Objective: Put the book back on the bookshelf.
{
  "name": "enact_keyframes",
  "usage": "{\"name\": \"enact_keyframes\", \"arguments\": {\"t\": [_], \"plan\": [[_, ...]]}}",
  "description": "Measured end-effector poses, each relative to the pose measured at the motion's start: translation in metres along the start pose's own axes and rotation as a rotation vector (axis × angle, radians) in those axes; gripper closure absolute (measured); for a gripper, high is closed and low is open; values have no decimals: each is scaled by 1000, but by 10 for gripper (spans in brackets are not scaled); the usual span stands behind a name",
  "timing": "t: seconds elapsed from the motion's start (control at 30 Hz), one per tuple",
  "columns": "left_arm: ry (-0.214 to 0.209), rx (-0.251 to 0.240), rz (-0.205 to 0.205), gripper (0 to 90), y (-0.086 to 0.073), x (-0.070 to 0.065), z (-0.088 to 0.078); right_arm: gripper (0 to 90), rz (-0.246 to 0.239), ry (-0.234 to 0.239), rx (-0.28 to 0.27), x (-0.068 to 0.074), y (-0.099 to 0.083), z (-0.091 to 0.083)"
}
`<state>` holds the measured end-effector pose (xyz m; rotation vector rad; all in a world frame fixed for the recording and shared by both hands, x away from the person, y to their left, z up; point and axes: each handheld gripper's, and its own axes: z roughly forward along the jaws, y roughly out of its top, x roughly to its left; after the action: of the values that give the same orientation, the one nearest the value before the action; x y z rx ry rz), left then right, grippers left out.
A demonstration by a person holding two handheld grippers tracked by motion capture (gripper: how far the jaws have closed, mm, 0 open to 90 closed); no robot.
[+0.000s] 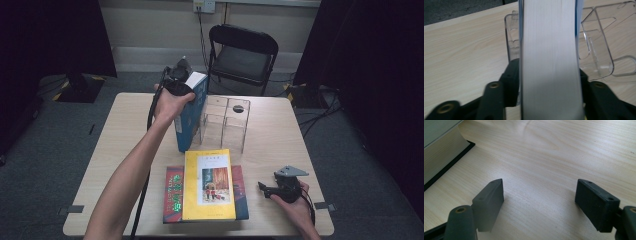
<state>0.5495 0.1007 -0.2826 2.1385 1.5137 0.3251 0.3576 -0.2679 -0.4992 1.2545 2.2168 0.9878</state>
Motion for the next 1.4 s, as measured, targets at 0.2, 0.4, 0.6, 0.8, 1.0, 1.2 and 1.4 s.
{"name": "enact_keyframes", "arguments": {"t": [0.2,0.4,0.6,0.8,1.0,1.2,1.4], "plan": [[-4,-80,-9,406,-12,5,2,229,-1,2,0,0,0,0],[-51,-192,-18,383,-30,19,-1,229,-1,2,1,0,0,0],[-86,-276,13,386,-50,25,-6,229,-1,2,1,0,0,0],[-86,-413,64,423,-88,24,-6,229,-2,2,1,0,0,0],[-114,-421,71,447,-104,26,9,229,-1,1,1,0,0,0],[-124,-422,65,496,-114,27,25,229,-1,1,1,0,0,0],[-150,-410,53,534,-127,31,41,229,-1,2,2,0,0,0]]}}
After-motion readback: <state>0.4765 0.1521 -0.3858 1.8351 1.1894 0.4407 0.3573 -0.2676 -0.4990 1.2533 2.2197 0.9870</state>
